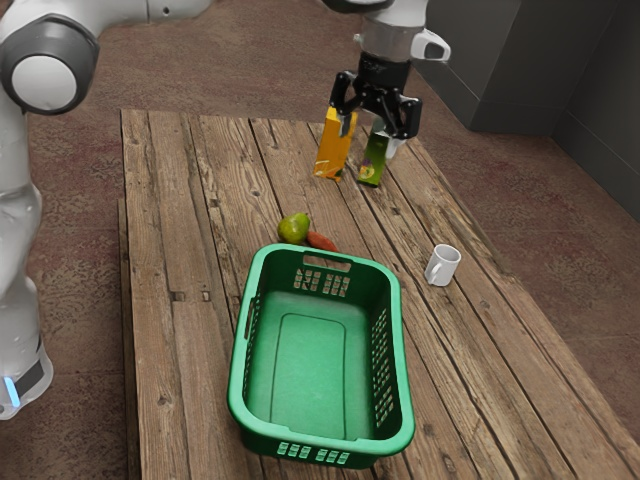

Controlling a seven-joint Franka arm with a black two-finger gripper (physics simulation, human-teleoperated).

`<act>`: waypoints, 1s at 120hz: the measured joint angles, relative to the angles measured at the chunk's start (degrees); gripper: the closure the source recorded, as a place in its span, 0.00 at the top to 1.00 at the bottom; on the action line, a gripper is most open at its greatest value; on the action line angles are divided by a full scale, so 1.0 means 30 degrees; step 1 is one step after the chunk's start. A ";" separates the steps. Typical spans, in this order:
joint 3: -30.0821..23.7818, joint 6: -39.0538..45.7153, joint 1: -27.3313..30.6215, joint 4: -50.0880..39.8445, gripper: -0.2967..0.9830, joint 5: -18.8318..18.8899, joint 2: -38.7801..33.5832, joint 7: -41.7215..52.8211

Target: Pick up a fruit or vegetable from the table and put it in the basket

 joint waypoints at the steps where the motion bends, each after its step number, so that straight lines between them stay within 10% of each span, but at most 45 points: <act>1: 0.0012 -0.0051 0.0015 0.0013 0.77 -0.0025 0.0002 -0.0453; 33: -0.0031 -0.1170 0.0904 0.0043 0.77 -0.0038 -0.1435 -0.9534; 56: 0.0175 -0.1385 0.1795 0.0462 0.77 0.1186 0.1083 -0.6267; 120: -0.0150 0.4251 0.5079 -0.4508 0.77 -0.1596 0.2473 0.0899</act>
